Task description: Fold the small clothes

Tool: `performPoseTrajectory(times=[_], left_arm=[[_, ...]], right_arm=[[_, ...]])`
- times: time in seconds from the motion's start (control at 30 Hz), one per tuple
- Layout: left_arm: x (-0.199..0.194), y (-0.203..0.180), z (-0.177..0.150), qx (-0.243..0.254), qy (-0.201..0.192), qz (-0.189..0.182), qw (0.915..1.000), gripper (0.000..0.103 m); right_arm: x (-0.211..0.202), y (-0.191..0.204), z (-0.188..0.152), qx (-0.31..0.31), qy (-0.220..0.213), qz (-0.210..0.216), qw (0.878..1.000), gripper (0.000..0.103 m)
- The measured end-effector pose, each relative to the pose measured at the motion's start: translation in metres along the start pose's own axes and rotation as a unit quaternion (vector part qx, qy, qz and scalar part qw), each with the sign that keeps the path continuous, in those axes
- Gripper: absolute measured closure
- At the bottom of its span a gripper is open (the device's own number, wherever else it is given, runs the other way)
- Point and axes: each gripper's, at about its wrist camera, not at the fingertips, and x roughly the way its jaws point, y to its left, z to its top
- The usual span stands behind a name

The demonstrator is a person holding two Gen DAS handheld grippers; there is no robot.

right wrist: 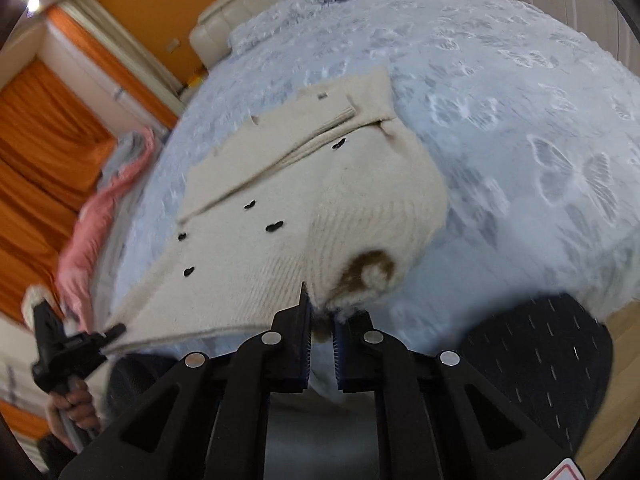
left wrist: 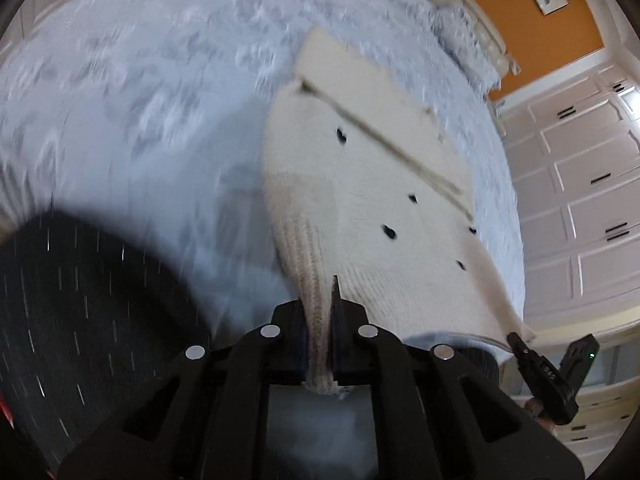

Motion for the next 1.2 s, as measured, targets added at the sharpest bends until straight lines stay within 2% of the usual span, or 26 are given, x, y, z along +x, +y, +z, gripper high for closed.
performPoseTrajectory(times=[0.07, 0.13, 0.2, 0.3, 0.37, 0.4, 0.47, 0.57, 0.6, 0.63, 0.67, 0.7, 0.73, 0.77, 0.8, 0.87, 0.9, 0.93, 1.0, 1.03, 1.1, 1.2], left_arm=[[-0.005, 0.003, -0.029, 0.009, 0.031, 0.008, 0.9995, 0.097], [-0.016, 0.004, -0.049, 0.023, 0.052, 0.017, 0.9983, 0.097], [-0.037, 0.008, -0.071, 0.023, 0.073, 0.026, 0.9968, 0.097], [-0.065, 0.012, -0.083, -0.001, 0.073, 0.031, 0.9968, 0.097], [-0.077, 0.004, -0.075, 0.008, 0.065, 0.039, 0.9971, 0.097], [-0.080, 0.000, -0.068, 0.010, 0.058, 0.039, 0.9975, 0.097], [-0.078, -0.011, -0.037, 0.027, 0.035, 0.018, 0.9989, 0.097], [-0.059, -0.043, 0.034, 0.091, -0.037, 0.021, 0.9949, 0.096], [-0.048, -0.054, 0.060, 0.102, -0.071, 0.033, 0.9916, 0.095], [-0.031, -0.063, 0.089, 0.109, -0.094, 0.032, 0.9891, 0.092], [-0.016, -0.066, 0.107, 0.109, -0.102, 0.026, 0.9885, 0.088], [-0.001, -0.066, 0.125, 0.095, -0.115, 0.033, 0.9883, 0.078], [0.015, -0.061, 0.140, 0.074, -0.121, 0.039, 0.9892, 0.069], [0.028, -0.055, 0.151, 0.056, -0.125, 0.039, 0.9898, 0.065], [0.040, -0.047, 0.161, 0.029, -0.133, 0.054, 0.9892, 0.066], [0.051, -0.031, 0.170, -0.002, -0.131, 0.045, 0.9904, 0.066], [0.051, -0.027, 0.169, -0.005, -0.130, 0.039, 0.9907, 0.065], [0.053, -0.024, 0.169, -0.003, -0.129, 0.035, 0.9910, 0.063], [0.064, -0.020, 0.167, 0.009, -0.115, 0.050, 0.9921, 0.050], [0.072, -0.021, 0.165, 0.018, -0.103, 0.059, 0.9928, 0.050], [0.092, -0.024, 0.164, 0.038, -0.075, 0.068, 0.9941, 0.050], [0.123, -0.023, 0.171, 0.047, -0.042, 0.076, 0.9951, 0.050]], right_arm=[[-0.006, -0.005, -0.028, -0.011, 0.034, -0.008, 0.999, 0.095], [-0.020, 0.001, -0.052, -0.049, 0.055, -0.027, 0.997, 0.095], [-0.042, 0.000, -0.073, -0.064, 0.076, -0.020, 0.995, 0.095], [-0.065, -0.002, -0.089, -0.056, 0.100, -0.014, 0.993, 0.095], [-0.078, 0.004, -0.090, -0.059, 0.097, -0.010, 0.993, 0.095], [-0.084, 0.009, -0.082, -0.068, 0.081, -0.007, 0.994, 0.095], [-0.092, 0.021, -0.042, -0.089, 0.018, 0.003, 0.996, 0.095], [-0.077, 0.035, 0.041, -0.077, -0.091, 0.028, 0.993, 0.093], [-0.066, 0.039, 0.064, -0.074, -0.116, 0.037, 0.990, 0.091], [-0.048, 0.045, 0.094, -0.076, -0.156, 0.024, 0.985, 0.091], [-0.038, 0.047, 0.108, -0.068, -0.188, 0.000, 0.980, 0.090], [-0.022, 0.047, 0.125, -0.044, -0.214, -0.038, 0.975, 0.077], [-0.005, 0.043, 0.140, -0.012, -0.215, -0.073, 0.974, 0.074], [0.005, 0.039, 0.147, 0.010, -0.205, -0.084, 0.975, 0.074], [0.015, 0.031, 0.151, 0.043, -0.194, -0.078, 0.977, 0.074], [0.021, 0.019, 0.144, 0.083, -0.191, -0.051, 0.977, 0.073], [0.026, 0.014, 0.137, 0.084, -0.183, -0.040, 0.979, 0.073], [0.032, 0.012, 0.131, 0.069, -0.170, -0.047, 0.982, 0.069], [0.045, 0.011, 0.124, 0.031, -0.149, -0.083, 0.985, 0.066], [0.056, 0.011, 0.123, 0.006, -0.134, -0.111, 0.985, 0.066], [0.071, 0.003, 0.128, -0.007, -0.115, -0.126, 0.985, 0.065], [0.097, -0.003, 0.143, -0.005, -0.093, -0.134, 0.987, 0.049]])
